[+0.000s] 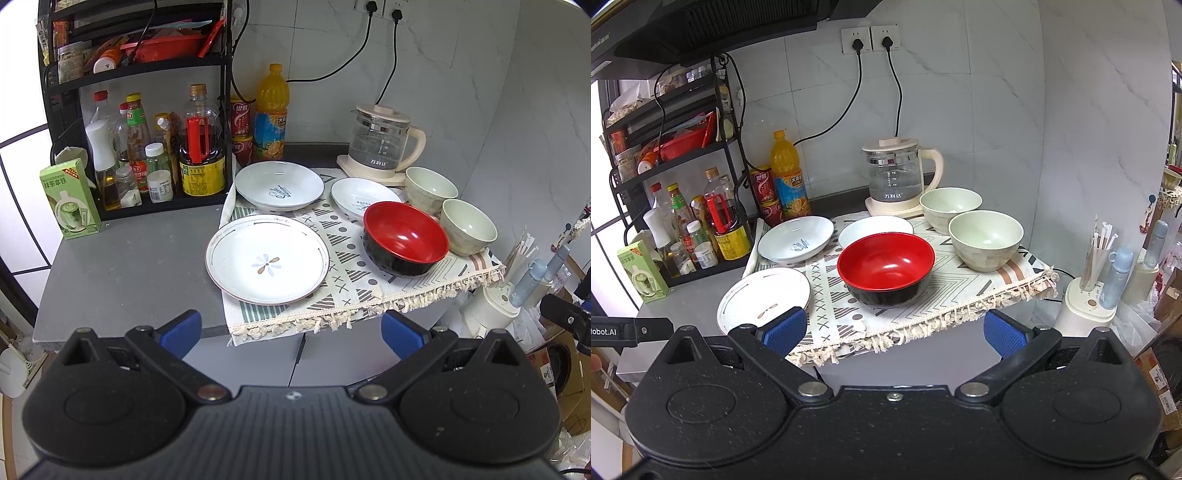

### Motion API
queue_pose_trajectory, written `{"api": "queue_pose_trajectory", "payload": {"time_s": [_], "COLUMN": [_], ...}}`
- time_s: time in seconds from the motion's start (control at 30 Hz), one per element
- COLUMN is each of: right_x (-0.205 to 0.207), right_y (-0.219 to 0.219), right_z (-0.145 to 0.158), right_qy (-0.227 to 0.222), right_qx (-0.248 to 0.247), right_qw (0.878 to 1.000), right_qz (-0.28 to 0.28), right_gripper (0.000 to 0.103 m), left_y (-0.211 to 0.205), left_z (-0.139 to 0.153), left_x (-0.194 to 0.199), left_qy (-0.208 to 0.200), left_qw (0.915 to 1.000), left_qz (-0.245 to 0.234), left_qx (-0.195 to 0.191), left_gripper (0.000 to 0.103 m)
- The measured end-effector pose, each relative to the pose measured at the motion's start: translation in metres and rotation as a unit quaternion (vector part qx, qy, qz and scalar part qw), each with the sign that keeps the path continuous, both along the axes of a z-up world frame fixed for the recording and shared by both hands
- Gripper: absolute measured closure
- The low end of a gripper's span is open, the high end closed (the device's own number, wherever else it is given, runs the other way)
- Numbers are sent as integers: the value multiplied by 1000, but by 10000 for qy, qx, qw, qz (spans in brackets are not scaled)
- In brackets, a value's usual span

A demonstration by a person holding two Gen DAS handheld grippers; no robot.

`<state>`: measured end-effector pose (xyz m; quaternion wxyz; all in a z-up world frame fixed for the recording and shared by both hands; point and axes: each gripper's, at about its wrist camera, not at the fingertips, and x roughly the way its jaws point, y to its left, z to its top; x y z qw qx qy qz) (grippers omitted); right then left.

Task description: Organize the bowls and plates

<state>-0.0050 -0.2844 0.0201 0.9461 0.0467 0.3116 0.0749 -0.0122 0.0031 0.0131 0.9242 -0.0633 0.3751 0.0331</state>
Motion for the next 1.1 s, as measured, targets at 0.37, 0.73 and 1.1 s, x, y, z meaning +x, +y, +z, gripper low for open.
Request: {"api": "queue_pose_trajectory", "payload": {"time_s": [0.37, 0.73, 1.1], "right_x": [-2, -4, 2], "right_y": [-2, -2, -5], "right_z": [2, 2, -2], "right_qy": [-39, -54, 14], "right_qx": [-41, -47, -81], "right_qw": [10000, 10000, 10000], "right_qz": [59, 66, 16], "right_gripper": [0, 0, 0], "left_y": [-4, -4, -5], "left_z": [1, 1, 2], "left_x": [-2, -5, 2], "left_qy": [-37, -43, 25], "left_qw": [10000, 10000, 10000], "left_qz": [10, 20, 25], "left_qx": [20, 34, 61], "left_gripper": [1, 1, 1]}}
